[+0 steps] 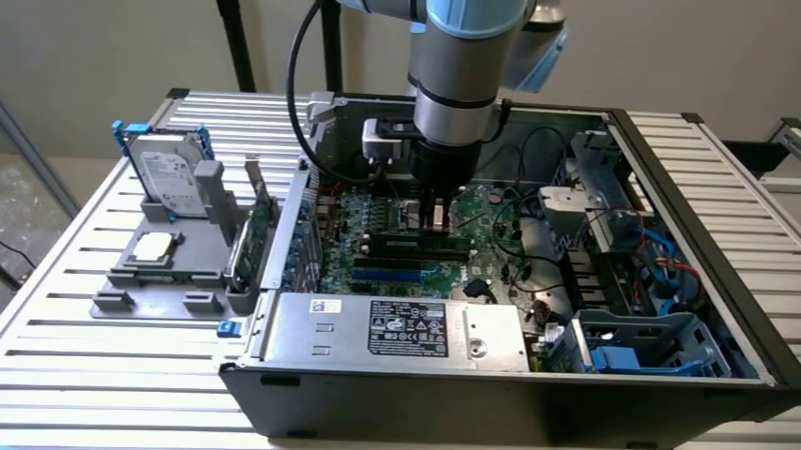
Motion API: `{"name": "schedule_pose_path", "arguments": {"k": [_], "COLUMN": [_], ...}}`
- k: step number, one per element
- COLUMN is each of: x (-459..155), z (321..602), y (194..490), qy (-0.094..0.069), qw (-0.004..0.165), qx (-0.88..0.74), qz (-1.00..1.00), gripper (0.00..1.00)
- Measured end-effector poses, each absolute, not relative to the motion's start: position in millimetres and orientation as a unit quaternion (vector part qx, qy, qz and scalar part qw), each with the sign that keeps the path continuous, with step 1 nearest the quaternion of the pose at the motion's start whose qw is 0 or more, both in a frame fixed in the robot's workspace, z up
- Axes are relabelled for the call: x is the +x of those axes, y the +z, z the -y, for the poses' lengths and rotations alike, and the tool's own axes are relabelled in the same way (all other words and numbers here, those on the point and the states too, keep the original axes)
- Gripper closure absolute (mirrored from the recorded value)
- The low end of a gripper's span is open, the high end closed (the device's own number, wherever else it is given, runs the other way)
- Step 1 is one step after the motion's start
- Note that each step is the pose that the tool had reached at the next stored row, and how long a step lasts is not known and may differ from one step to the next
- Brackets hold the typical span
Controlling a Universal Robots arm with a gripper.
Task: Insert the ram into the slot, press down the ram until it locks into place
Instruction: 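Insert the ram into the slot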
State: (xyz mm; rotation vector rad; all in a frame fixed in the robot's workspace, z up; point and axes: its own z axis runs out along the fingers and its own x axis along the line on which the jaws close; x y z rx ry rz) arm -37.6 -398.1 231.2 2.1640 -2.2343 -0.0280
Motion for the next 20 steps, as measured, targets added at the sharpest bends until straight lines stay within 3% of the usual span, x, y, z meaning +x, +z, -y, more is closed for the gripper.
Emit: {"name": "schedule_pose_path", "arguments": {"k": [20], "x": [-38.3], "z": [396.7], "y": [226.7], "qy": [-0.007], "qw": [0.017], "qx": [0.696], "qz": [0.718], "gripper": [0.87]}}
